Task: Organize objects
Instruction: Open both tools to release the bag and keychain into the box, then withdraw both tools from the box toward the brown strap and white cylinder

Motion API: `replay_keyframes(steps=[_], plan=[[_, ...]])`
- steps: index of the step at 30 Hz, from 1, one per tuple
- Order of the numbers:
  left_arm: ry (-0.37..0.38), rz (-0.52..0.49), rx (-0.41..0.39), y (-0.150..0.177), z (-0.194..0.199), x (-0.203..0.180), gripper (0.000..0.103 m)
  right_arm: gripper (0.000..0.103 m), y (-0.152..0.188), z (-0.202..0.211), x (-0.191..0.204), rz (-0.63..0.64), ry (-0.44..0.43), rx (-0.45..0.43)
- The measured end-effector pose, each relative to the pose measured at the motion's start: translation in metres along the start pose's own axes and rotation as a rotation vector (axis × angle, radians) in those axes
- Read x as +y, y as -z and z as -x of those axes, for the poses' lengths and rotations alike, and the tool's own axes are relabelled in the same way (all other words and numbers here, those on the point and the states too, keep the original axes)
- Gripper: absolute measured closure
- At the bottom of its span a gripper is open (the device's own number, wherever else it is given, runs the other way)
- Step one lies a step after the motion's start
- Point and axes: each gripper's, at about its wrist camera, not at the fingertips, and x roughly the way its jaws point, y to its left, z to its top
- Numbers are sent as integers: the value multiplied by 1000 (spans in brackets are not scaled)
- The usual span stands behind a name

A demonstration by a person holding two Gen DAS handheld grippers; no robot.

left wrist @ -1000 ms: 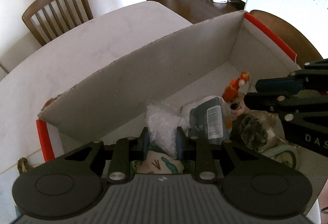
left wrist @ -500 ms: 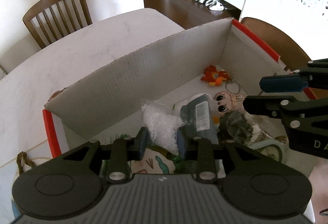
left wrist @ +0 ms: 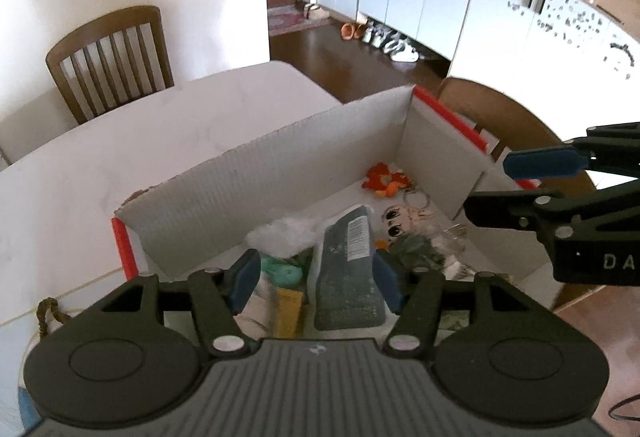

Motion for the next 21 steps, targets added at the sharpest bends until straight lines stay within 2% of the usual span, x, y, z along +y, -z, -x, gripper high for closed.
replay_keyframes(steps=[4,11,16,21], plan=[[19,8,-36,2,19,2,42,50,-1,13,5,-3,1,-22],[39,23,-101,10,56,14,42,39,-4,36,24,1,-4,-70],[50,34,-141,20,83,28,42,38,-5,51,41,2,-8,-101],[47,42,-179,32,106,47,33,26,-4,61,62,-17,-20,-124]])
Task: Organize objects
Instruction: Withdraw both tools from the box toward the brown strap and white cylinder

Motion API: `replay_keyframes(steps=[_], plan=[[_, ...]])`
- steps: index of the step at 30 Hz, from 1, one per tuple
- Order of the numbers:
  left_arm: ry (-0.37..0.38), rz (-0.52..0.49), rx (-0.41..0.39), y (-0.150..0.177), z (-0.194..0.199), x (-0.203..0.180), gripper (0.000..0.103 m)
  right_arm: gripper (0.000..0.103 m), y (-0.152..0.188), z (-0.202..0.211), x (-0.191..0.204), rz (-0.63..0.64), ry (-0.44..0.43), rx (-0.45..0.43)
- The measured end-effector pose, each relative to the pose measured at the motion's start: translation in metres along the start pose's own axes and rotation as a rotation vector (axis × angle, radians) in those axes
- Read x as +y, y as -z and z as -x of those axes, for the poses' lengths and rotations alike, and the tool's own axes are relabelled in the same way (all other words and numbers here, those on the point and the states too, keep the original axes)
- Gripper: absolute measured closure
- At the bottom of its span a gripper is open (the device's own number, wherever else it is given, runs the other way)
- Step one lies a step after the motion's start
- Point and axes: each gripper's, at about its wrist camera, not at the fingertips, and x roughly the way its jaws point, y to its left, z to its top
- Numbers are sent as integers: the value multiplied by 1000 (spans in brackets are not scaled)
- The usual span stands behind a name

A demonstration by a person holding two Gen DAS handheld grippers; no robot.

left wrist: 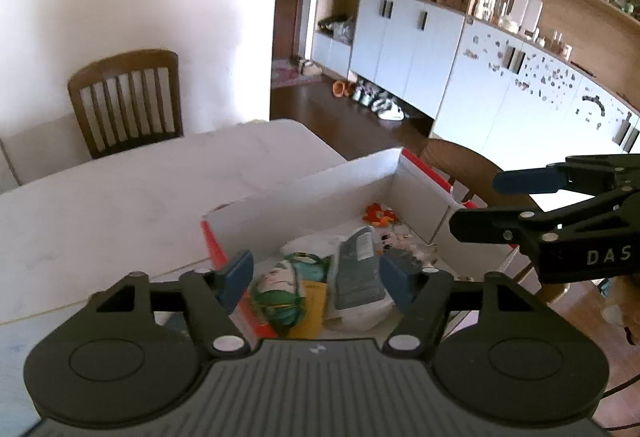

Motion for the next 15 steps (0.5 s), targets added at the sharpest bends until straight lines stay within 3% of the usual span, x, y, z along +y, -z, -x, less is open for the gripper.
replay_keyframes(steps=[4,7,11,15], plan=[[-9,-1,-19,9,19,17,32,21,1,3,16,-12,-12,-4],[-16,13,-29,17,33,32,23,16,4,3,31,-24,-28,-3],[-28,45,-42,30,49,57,19,1,9,4,51,-46,-61,-18],[-51,66,-42,41,58,79,19,1,12,2,74,-54,-90,-20]])
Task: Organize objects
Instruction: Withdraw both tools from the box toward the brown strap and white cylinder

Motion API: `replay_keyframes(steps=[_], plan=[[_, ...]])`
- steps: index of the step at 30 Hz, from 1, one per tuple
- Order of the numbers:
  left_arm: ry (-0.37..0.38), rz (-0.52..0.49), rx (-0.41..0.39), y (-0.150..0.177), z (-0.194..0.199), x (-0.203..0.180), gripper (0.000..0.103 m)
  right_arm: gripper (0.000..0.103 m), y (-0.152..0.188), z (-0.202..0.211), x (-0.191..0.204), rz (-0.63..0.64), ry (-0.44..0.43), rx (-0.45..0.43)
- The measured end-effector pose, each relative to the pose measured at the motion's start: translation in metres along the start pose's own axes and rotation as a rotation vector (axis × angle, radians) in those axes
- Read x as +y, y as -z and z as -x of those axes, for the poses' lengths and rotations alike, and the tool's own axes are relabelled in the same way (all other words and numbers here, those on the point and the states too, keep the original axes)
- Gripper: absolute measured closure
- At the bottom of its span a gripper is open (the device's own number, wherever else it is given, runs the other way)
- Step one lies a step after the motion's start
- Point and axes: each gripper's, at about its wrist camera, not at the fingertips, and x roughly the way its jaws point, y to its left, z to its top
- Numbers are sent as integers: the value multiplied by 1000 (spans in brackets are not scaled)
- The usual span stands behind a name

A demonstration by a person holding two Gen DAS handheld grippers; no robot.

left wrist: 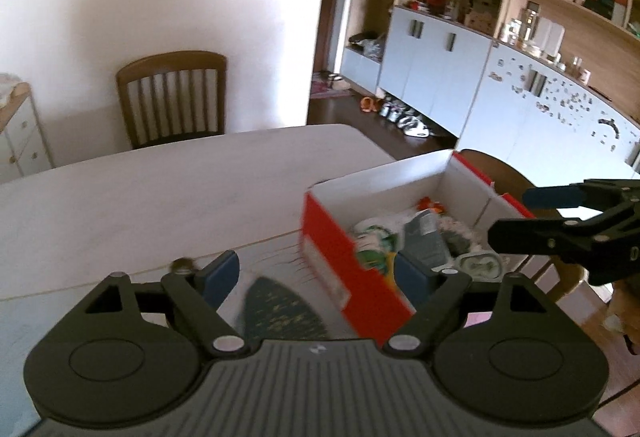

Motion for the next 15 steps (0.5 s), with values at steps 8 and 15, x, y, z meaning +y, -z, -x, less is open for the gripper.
replay_keyframes(steps=[8,15], plan=[[-33,10,-11,23,14,45,19,1,8,-22,42,2,-15,34],[-44,2,14,42,9,79,19,1,10,-48,71,11,-3,69]])
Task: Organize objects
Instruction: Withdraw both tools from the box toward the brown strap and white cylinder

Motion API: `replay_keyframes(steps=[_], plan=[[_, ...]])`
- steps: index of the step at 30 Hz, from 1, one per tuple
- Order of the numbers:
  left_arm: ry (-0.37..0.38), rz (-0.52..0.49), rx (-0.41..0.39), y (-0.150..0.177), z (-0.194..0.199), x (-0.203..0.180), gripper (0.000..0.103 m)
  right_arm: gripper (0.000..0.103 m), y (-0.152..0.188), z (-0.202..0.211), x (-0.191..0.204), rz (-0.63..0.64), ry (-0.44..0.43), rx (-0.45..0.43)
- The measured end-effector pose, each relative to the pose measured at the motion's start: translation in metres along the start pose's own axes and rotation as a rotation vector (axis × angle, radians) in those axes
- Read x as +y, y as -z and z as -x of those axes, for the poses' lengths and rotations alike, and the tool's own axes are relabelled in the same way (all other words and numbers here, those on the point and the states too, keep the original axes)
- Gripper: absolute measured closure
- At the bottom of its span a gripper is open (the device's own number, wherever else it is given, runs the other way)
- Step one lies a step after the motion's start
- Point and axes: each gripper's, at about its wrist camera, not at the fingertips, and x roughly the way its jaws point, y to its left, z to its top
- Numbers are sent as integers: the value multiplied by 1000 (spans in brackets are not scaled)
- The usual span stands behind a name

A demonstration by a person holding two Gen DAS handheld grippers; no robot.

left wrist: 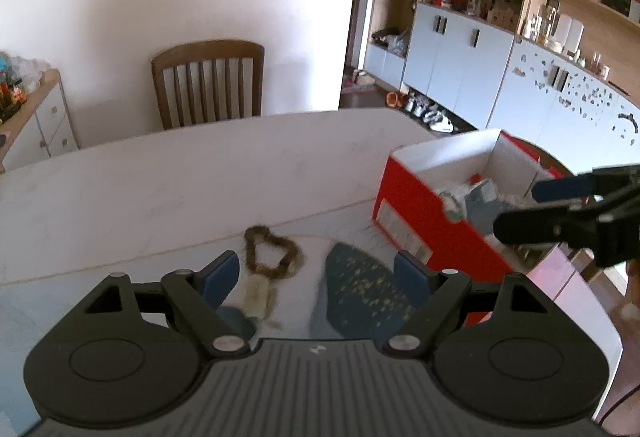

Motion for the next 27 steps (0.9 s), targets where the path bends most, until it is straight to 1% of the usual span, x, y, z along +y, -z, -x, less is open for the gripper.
replay_keyframes(steps=[7,12,17,21,27], plan=[[-15,-18,49,23,-23,26,19,1,-5,-35,22,23,11,48],[-34,-34,67,30,-41,40,19,1,-11,-65,35,37,12,86],[-36,-45,79,33,-59,49,19,1,-21,-96,48,68,-24,130],[-37,-42,94,37,-76,52,18,1,-27,-123,54,80,-32,165],[-55,-27,116,43,-98,58,19,5,-25,-167,50,63,-3,238]])
